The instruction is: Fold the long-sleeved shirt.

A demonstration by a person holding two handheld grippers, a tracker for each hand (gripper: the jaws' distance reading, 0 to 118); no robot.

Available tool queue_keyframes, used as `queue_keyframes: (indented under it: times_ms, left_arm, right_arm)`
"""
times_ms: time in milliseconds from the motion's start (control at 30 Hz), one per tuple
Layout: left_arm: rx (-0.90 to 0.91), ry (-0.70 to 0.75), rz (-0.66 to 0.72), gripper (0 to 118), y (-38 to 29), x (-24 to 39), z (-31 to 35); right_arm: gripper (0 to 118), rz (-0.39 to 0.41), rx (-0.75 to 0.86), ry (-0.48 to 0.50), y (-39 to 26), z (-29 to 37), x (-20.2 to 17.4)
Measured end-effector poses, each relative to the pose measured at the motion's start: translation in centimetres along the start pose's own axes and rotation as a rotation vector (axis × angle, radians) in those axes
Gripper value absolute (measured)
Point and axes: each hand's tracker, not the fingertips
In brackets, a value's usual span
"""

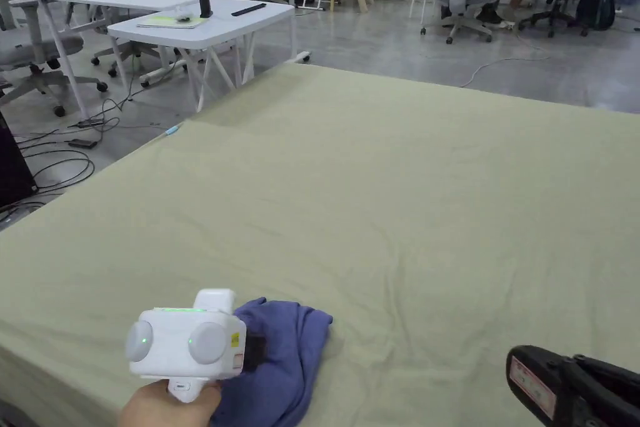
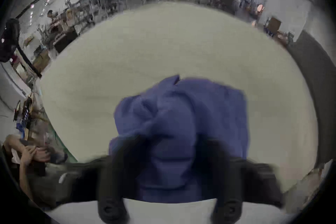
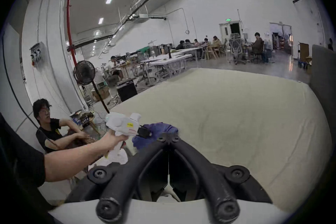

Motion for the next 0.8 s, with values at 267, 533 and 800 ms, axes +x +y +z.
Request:
queue_keyframes:
  times_ms: [267,533,800]
  left_arm:
    - [0.27,-0.276,-0.084,16,5.8,8.8,12.2]
    - [0.506,-0.485,-0.299,16,9.3,25.5,26.6]
    - [0.223,-0.44,-0.536,16,3.3,44.1,15.9]
  right_arm:
    - [0,-0.24,-0.089,0.135,0.7,2.2,3.7]
    - [0,-0.233,0.183,0.099,1.1,8.8,6.0]
    - [0,-0.298,0.173,-0.165,-2.4,15.7,10.5]
